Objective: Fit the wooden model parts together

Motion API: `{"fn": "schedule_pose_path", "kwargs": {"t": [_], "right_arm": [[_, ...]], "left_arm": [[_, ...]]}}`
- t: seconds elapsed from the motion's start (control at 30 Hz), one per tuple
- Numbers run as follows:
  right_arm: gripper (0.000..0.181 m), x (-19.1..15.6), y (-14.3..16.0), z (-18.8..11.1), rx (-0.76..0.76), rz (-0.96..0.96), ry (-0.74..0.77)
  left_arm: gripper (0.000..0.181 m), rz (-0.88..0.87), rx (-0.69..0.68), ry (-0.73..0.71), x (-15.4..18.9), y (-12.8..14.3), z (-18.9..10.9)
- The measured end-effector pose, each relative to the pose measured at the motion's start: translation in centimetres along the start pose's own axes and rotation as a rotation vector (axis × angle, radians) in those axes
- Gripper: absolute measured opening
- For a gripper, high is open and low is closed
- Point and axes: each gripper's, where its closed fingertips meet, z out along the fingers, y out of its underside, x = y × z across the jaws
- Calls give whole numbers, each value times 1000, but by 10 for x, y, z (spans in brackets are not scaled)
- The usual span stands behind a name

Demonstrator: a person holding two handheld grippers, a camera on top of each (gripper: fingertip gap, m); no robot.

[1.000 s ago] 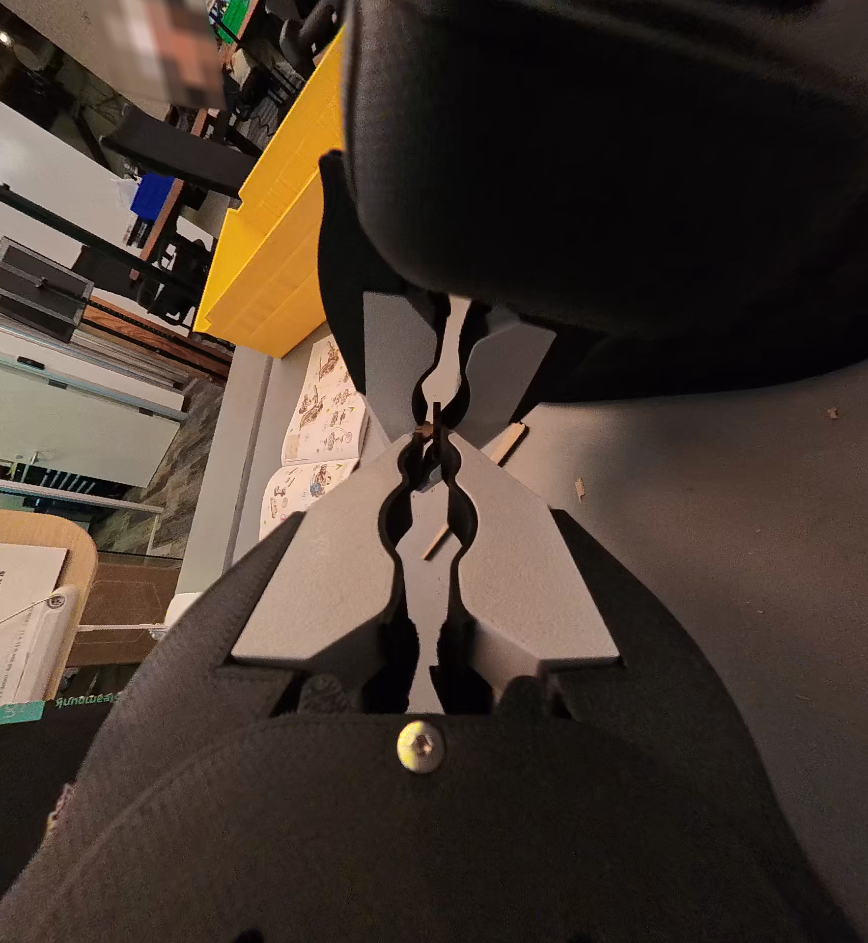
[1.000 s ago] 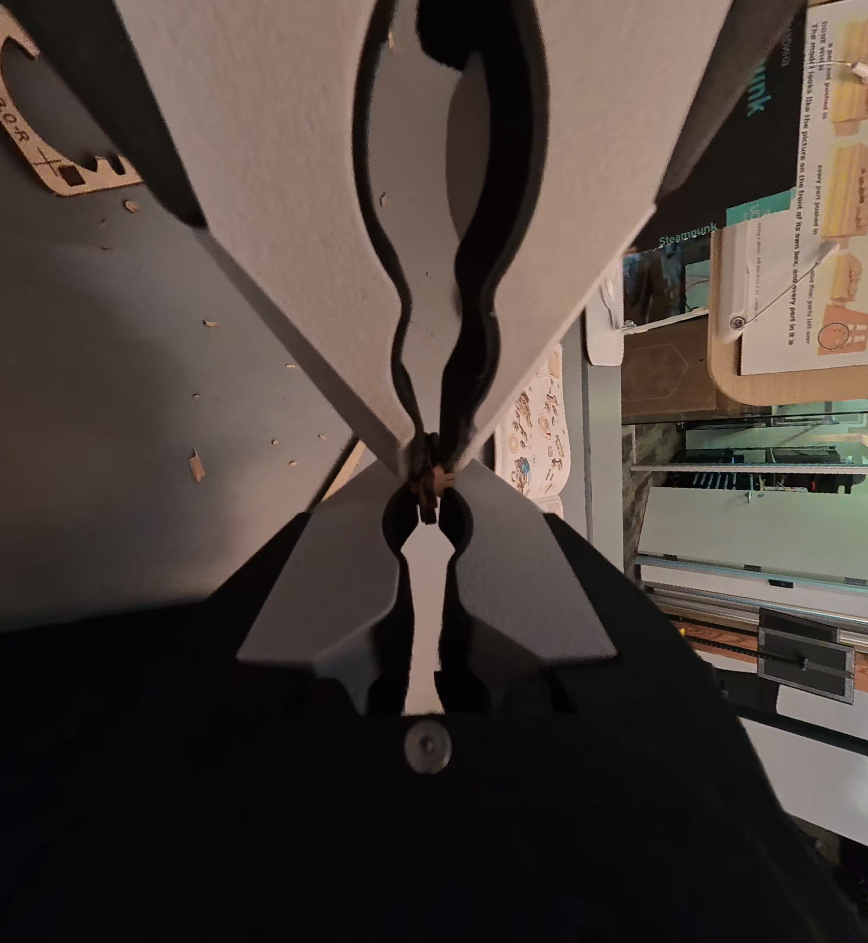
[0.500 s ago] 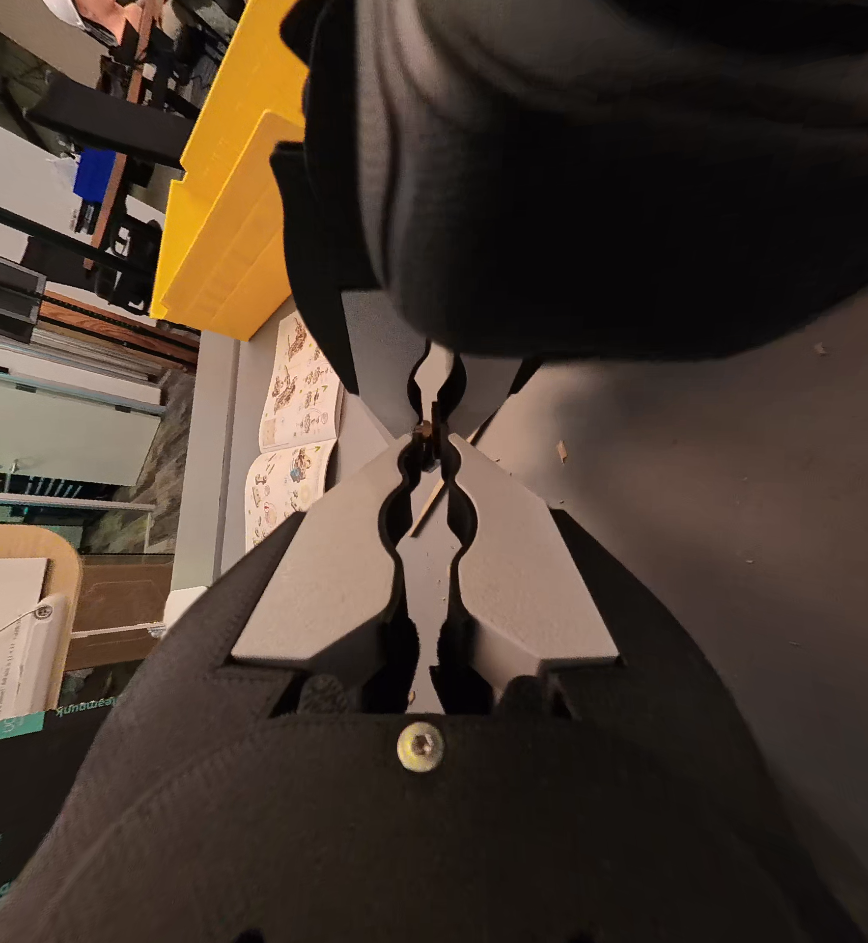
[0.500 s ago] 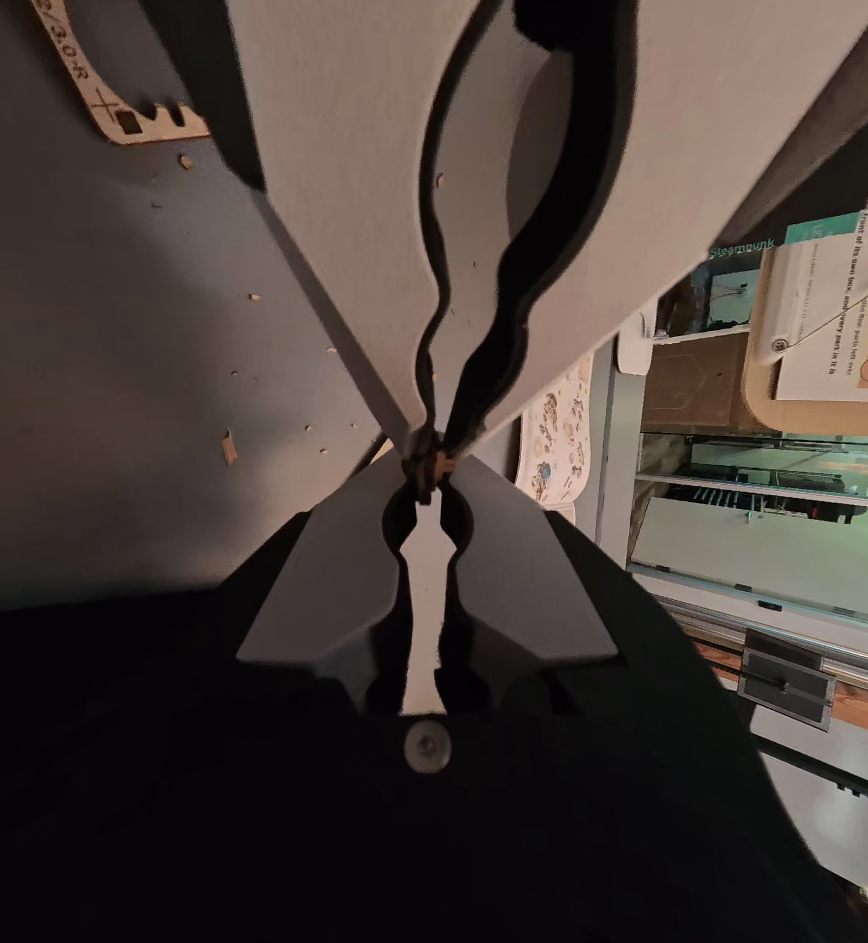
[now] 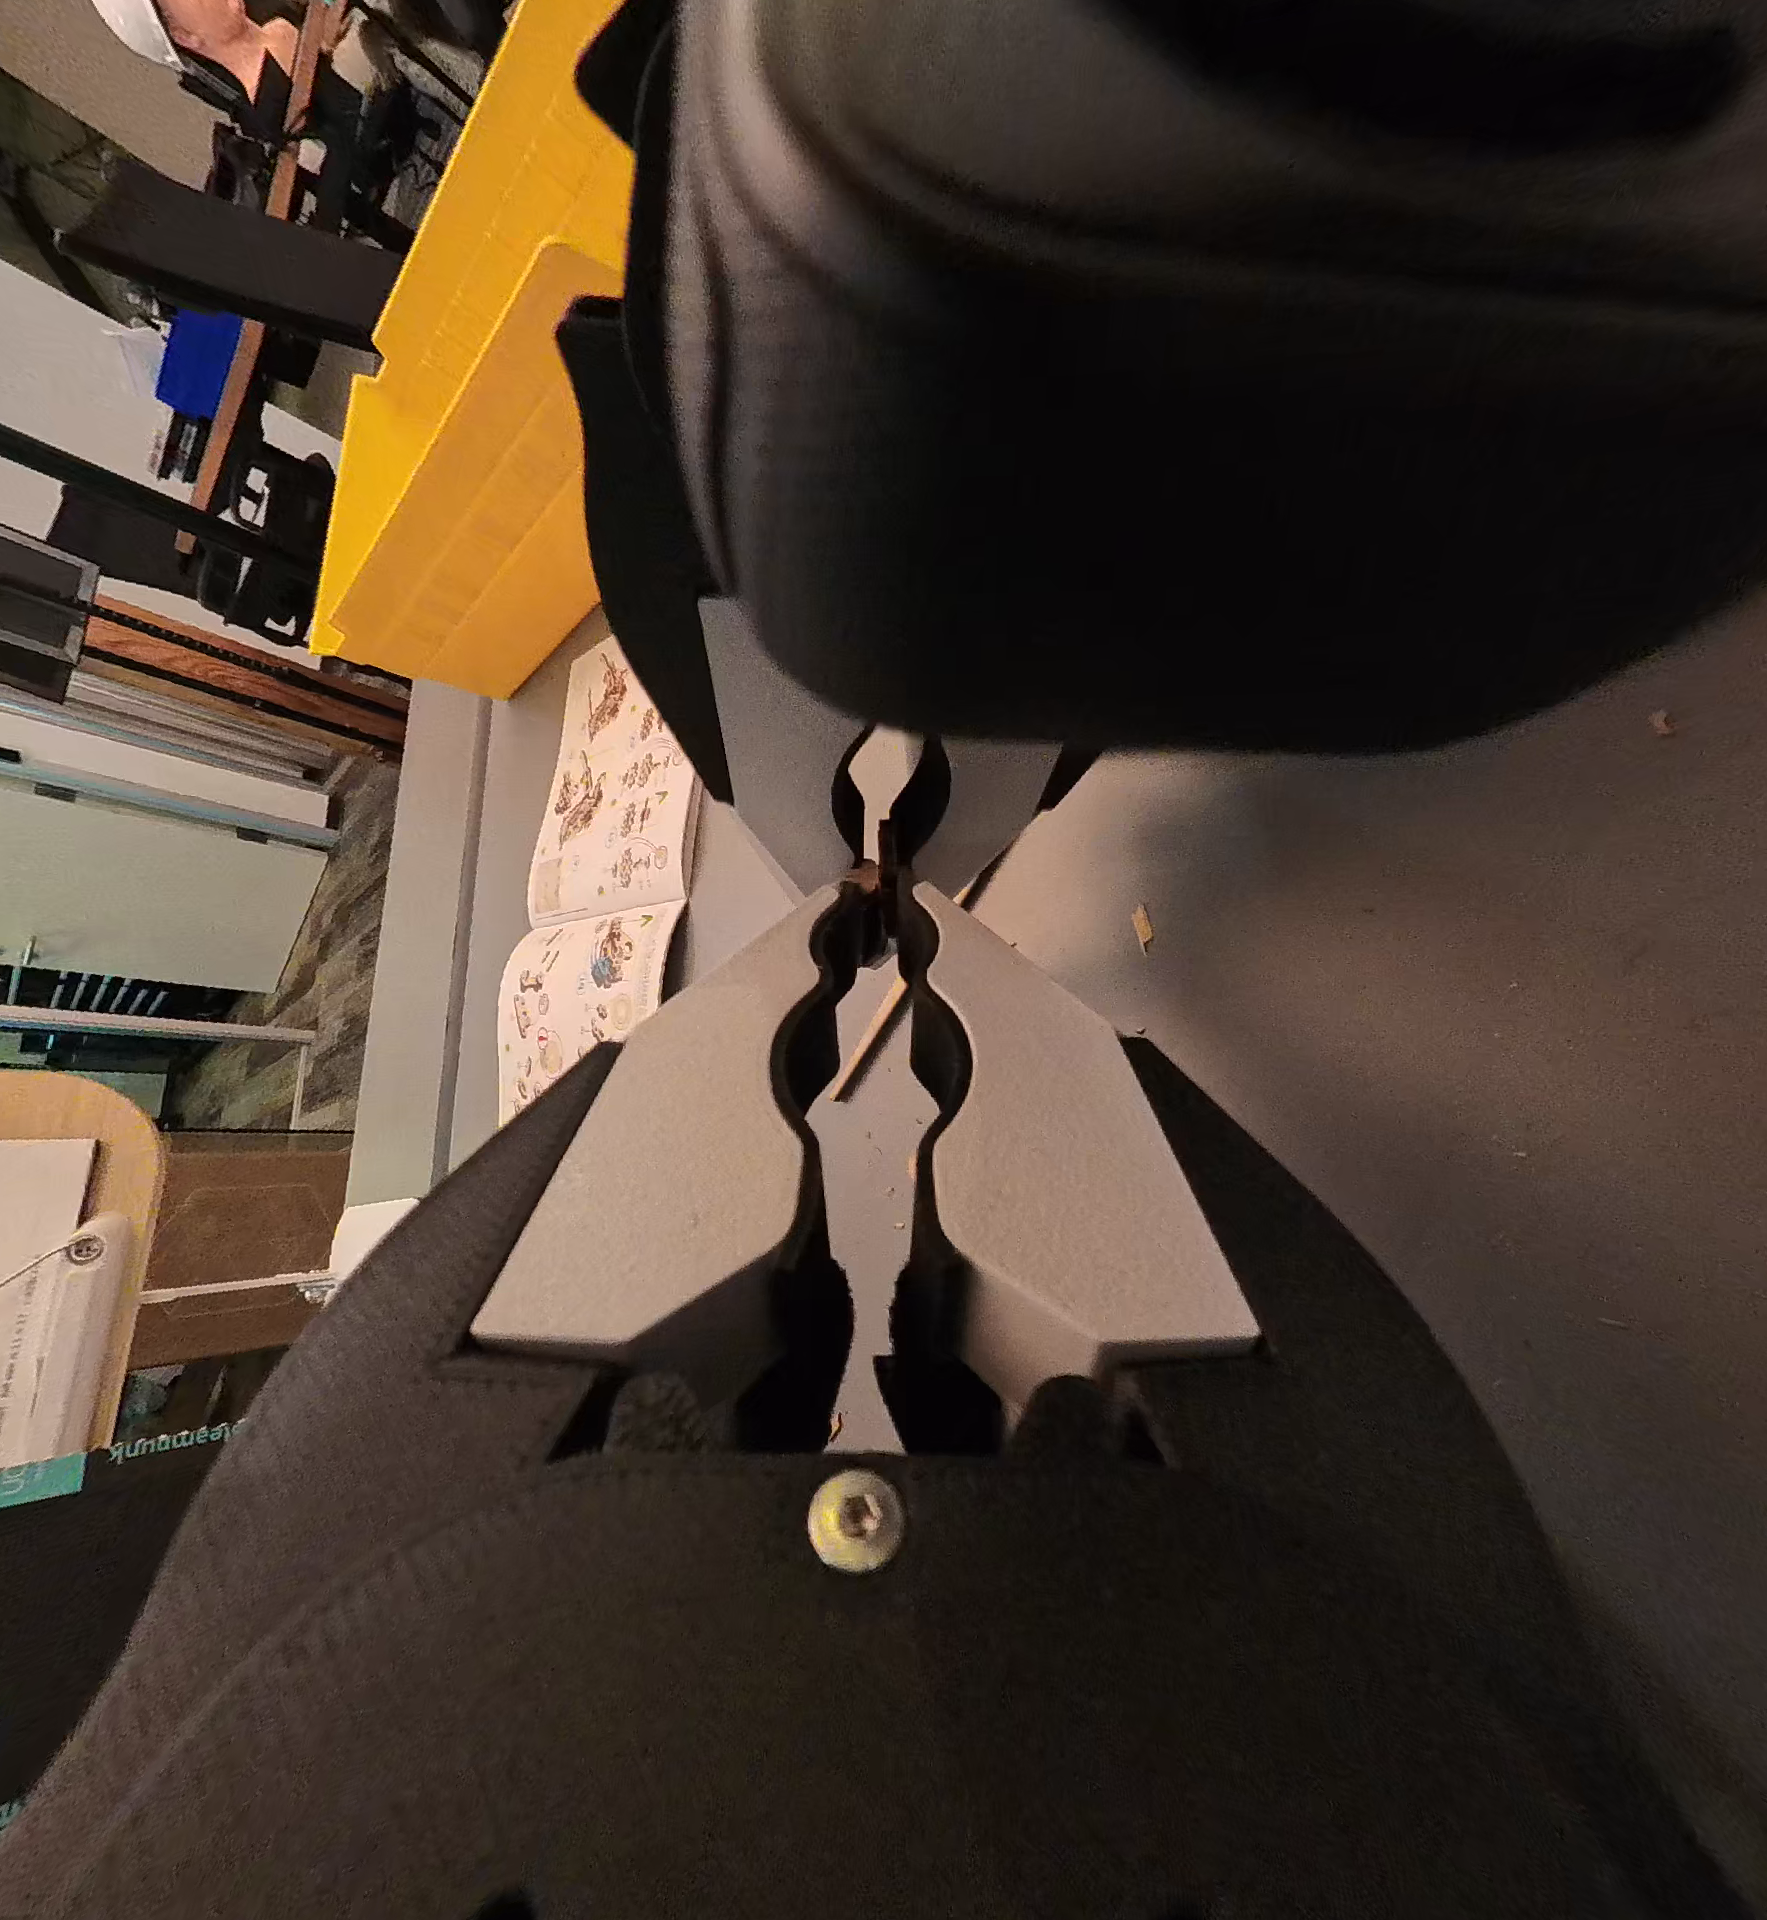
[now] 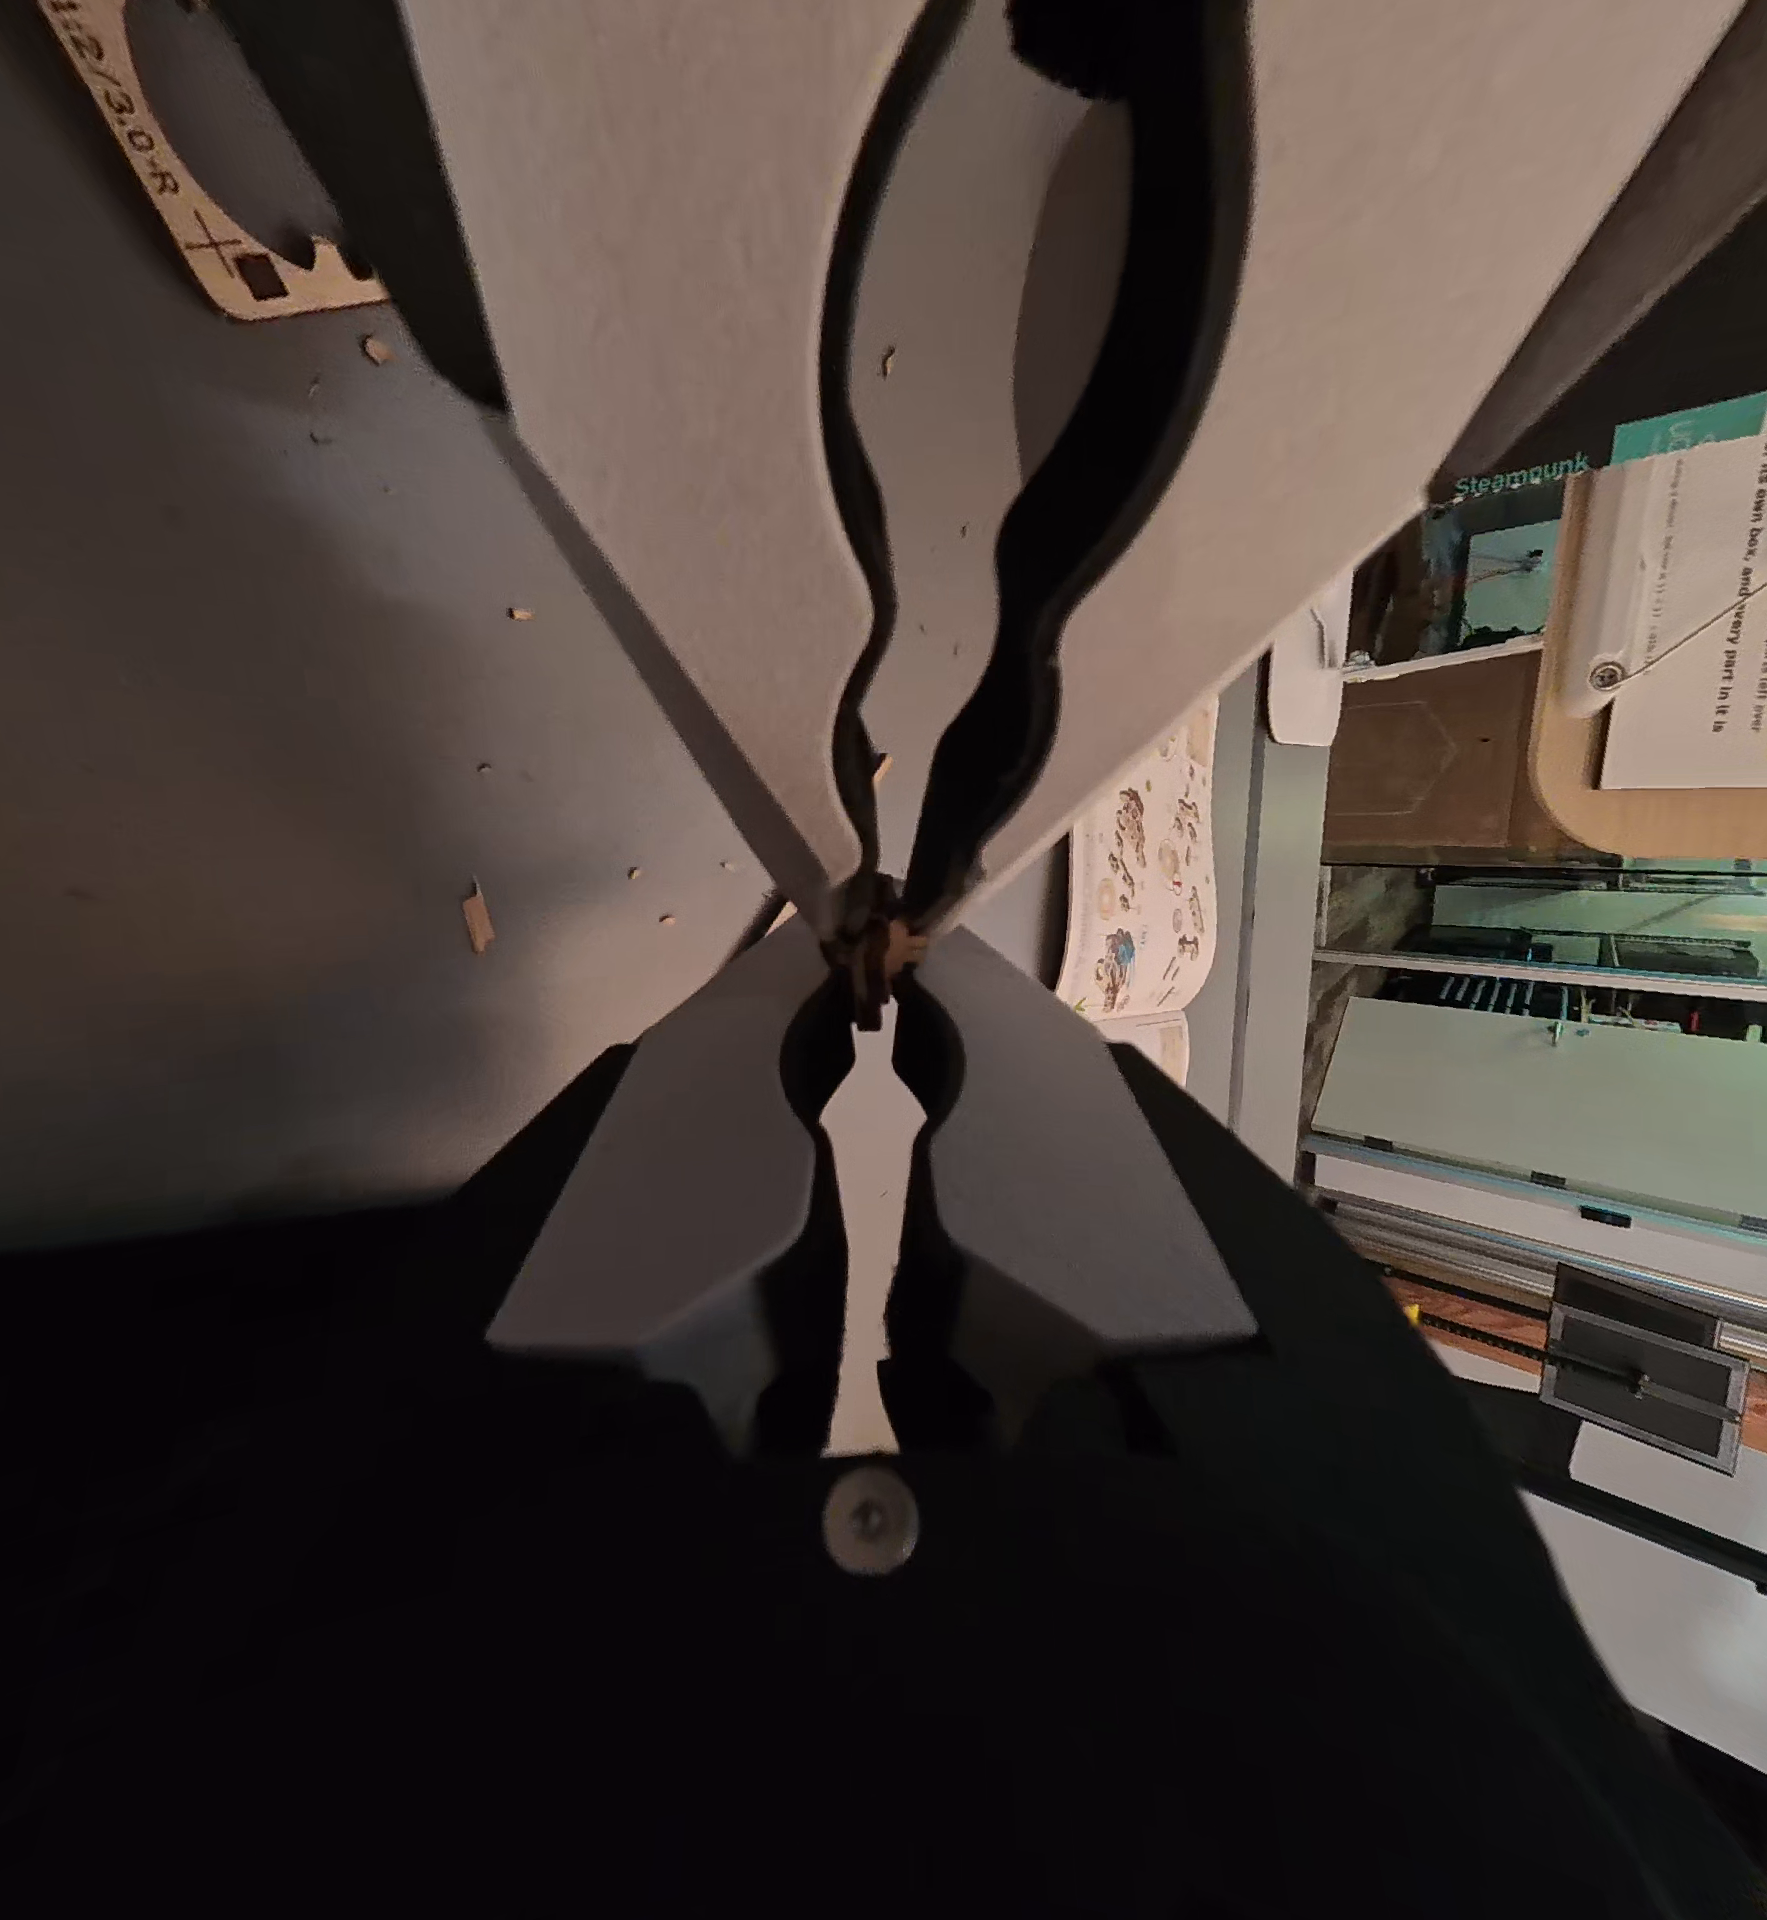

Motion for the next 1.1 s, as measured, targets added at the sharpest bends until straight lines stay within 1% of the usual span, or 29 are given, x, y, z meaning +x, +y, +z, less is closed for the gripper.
{"fn": "schedule_pose_path", "kwargs": {"t": [0.17,0.23,0.33,0.43,0.47,0.5,0.53,0.57,0.8,0.93,1.03,1.1], "right_arm": [[0,0,0,-1,-15,20,-4],[0,3,-2,0,-5,10,25],[0,1,0,2,-7,84,-25],[5,3,-1,1,15,91,-21],[9,4,-1,1,13,84,-11],[8,5,0,0,11,69,-5],[1,3,-1,0,11,49,-10],[0,4,-1,-1,15,34,1],[0,0,1,0,-2,-16,-5],[0,5,-4,1,56,48,-6],[0,4,-3,2,67,13,-2],[0,9,-5,1,100,32,12]], "left_arm": [[5,-7,1,3,0,-1,-1],[5,-2,-2,-6,-1,0,-1],[5,-4,-2,-15,-3,1,0],[5,25,3,-29,-3,-1,0],[5,36,4,-32,-3,-1,0],[5,45,8,-38,-3,-2,0],[5,51,14,-43,-3,-2,0],[5,52,17,-43,-3,-3,-1],[5,60,-1,-27,1,-1,1],[5,39,2,-47,-5,-1,-1],[5,31,5,-39,-4,-1,-1],[5,37,7,-58,-7,-1,-2]]}}
